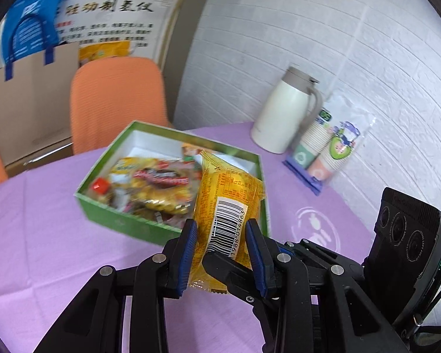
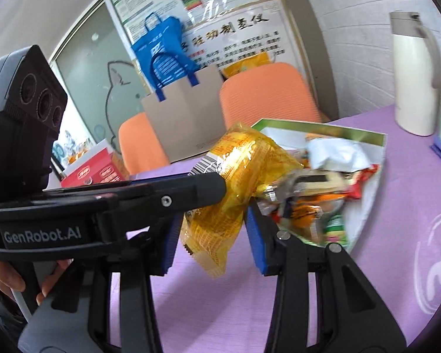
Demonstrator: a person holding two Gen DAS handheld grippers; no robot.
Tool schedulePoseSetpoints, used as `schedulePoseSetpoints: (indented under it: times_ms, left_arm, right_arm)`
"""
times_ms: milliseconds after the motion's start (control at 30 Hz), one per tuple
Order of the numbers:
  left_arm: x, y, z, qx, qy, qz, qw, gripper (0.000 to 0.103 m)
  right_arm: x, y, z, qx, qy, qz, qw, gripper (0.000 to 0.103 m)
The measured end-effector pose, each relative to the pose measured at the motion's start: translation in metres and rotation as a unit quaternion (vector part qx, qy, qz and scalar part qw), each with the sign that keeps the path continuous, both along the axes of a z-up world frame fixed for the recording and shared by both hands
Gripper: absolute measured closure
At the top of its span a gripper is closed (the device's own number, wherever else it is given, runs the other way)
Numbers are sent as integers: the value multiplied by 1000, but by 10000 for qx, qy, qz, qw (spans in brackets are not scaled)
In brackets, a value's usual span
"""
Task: Organize snacks
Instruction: 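Carry the yellow corn snack into the green box and open both tools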
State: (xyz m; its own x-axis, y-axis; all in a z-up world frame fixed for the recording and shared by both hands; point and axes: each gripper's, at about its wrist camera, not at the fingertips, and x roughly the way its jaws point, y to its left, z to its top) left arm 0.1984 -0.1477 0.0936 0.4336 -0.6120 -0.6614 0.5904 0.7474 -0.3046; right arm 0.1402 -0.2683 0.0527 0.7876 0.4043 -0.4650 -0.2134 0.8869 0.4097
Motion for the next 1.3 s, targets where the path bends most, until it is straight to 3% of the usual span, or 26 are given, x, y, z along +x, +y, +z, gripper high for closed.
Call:
schedulePoseSetpoints:
  times_ms: [233, 400, 700, 900, 933, 1000, 1033, 1067, 1100, 1167, 1300]
  left_arm:
    - [9, -59, -5, -59, 7, -353, 9994, 69]
    - [23, -78, -16, -26, 81, -429, 9990, 69]
    - [52, -82, -50, 258, 201, -254, 9991, 69]
    - [58, -67, -50, 134, 145, -107, 9997, 67]
    - [55, -64, -47, 84, 101, -87, 9999, 61]
    - [48, -56, -40, 21, -55, 49, 10000, 38]
    - [43, -50, -35, -6, -181, 203, 9996, 21]
    - [37, -43, -31, -53, -316, 380, 9988, 11]
    - [33, -37, -27, -106, -412, 527, 9977, 8]
    - [22, -26, -21, -167, -482, 718, 9961, 0]
    - [-5, -9, -14, -161, -500, 830, 9952, 0]
  right_arm:
    - [1, -52, -4, 119, 23, -415, 9991, 59]
    - [16, -69, -14, 91, 122, -490, 9987, 59]
    - [51, -74, -56, 114, 534, -438, 9975, 61]
    - [60, -71, -57, -101, 452, -474, 9978, 61]
    - [59, -71, -57, -125, 450, -468, 9978, 60]
    - [52, -71, -54, -142, 377, -440, 9982, 59]
    - [49, -71, -53, -122, 334, -434, 9984, 45]
    - [42, -71, -50, -114, 270, -482, 9984, 21]
    - [36, -71, -48, -150, 183, -583, 9980, 14]
    - [22, -70, -42, -354, 15, -728, 9967, 9]
    - [-2, -64, -35, -619, 36, -840, 9945, 1]
